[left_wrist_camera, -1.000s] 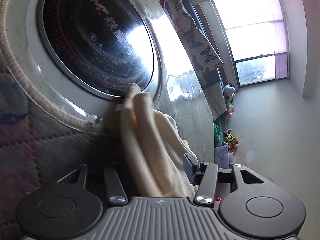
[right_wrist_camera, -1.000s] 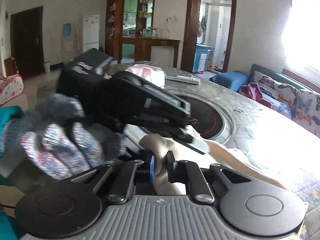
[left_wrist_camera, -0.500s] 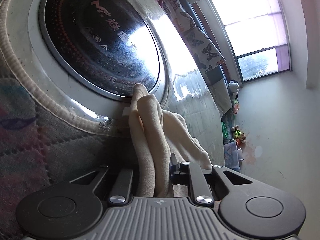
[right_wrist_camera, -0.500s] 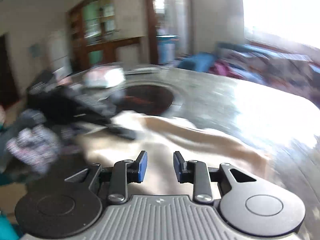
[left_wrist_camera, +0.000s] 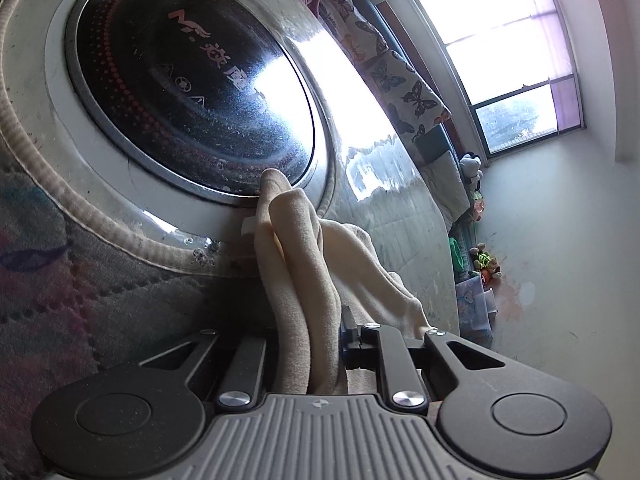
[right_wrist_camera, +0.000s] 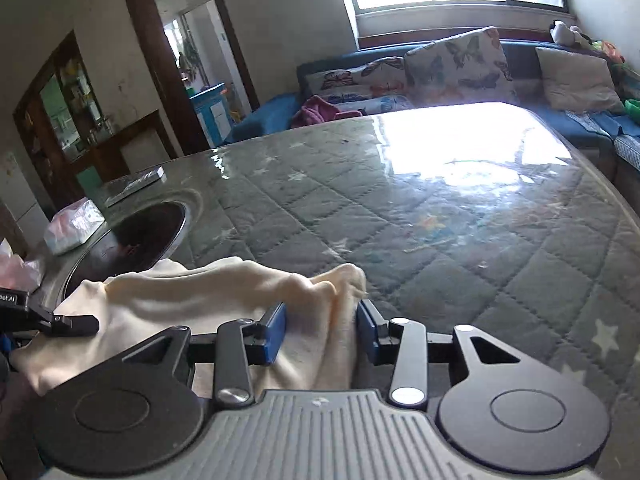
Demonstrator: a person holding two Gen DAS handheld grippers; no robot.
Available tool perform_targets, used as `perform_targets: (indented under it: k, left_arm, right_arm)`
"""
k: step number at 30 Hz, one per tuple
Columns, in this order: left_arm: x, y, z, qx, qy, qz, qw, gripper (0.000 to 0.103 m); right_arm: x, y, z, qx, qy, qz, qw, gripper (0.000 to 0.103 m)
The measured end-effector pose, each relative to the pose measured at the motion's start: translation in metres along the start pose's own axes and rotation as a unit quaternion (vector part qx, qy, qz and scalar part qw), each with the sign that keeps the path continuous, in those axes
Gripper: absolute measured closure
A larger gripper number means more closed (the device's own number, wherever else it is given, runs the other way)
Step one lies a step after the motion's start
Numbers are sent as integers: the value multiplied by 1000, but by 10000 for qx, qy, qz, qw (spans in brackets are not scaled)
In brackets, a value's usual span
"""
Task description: Fold clothes
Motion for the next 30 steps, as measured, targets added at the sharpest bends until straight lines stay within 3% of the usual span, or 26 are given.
perform_targets:
  k: [2, 4, 8, 16, 30]
  left_arm:
    - [-1, -4, 0, -76, -8, -54, 10000, 86]
    - [-2, -10, 0, -232, -24, -191, 9995, 86]
    - [-4, -27, 1, -559, -43, -326, 9979, 86]
    - [-22, -80, 5, -1177, 65, -162, 9929, 87]
    - [-98, -179, 33, -2034, 595, 248, 9770, 87]
  right_arm:
    - [-1, 0, 2, -17, 3, -103, 9999, 82]
    - [2, 4, 1, -43, -57, -133, 9999, 92]
    - [21, 11, -3, -23, -354, -103, 9993, 93]
    - [76, 11, -13, 56, -895, 207, 9958, 93]
    - [168, -62, -26, -188, -1496, 1360, 9792, 93]
Point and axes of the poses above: each gripper's, at about its wrist camera, not at the fingertips, and x roughly against the way its jaws point, y to its left, z to its underside, the point moved 5 cm from there along -x, roughly the way its jaws point, and after that the axes turned 8 degrees about y, right-handed, at the moved point
